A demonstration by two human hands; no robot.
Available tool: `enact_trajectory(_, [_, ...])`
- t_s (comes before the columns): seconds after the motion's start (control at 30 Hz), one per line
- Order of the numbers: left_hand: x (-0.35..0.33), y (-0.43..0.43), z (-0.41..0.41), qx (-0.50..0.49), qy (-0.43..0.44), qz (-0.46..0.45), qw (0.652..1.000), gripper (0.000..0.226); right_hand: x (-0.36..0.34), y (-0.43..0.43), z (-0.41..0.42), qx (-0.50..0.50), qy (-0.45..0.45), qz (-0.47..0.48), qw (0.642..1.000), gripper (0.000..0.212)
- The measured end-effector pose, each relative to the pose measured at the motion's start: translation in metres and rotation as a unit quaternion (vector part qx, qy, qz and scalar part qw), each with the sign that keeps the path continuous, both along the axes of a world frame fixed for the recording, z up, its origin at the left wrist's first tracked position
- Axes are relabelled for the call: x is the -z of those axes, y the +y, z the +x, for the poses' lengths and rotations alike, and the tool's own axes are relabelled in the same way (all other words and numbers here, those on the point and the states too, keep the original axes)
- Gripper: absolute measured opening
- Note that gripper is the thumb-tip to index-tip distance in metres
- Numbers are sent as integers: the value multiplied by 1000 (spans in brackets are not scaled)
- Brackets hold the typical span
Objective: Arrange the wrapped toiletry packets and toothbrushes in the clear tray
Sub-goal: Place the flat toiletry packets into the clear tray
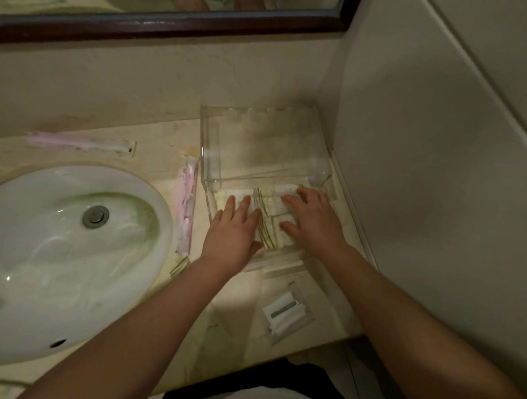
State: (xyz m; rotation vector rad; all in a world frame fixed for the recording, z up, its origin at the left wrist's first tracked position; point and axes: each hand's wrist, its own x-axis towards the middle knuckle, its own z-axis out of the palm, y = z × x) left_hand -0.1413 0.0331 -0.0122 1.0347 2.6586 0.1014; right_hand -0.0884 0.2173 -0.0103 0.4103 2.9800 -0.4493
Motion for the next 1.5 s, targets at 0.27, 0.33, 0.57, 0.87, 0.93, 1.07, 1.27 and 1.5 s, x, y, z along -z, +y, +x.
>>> enact_trajectory(0.27, [-1, -4, 5, 3, -15, 56, 998, 58, -5, -10, 16, 55, 47, -11, 997, 54])
enact_trajectory(0.33, [-7, -11, 15, -12, -22, 139, 990, 49, -13, -20, 35, 52, 94, -43, 993, 44])
enact_trajectory(0.57, [-14, -74, 70, -235, 27, 303, 923, 20, -33, -54, 107, -130, -87, -108, 982, 47])
enact_trajectory(0.87, [-13, -88, 116, -314, -27, 252, 915, 27, -15, -56, 117, -152, -187, -1, 970, 55])
enact_trajectory(0.93, [-11, -78, 120, -324, -18, 229, 918, 34, -16, -55, 113, -147, -185, -6, 972, 42])
enact_trajectory(1.07, [-10, -82, 110, -436, 17, 147, 888, 46, -32, -56, 101, -111, -163, -142, 970, 26])
enact_trajectory(1.27, [-6, -93, 76, -471, -66, 61, 877, 81, -66, -55, 34, -91, -55, -208, 972, 24])
enact_trajectory(1.5, [-1, -121, 64, -523, -85, 212, 821, 68, -60, -62, -26, -108, -152, -145, 972, 21])
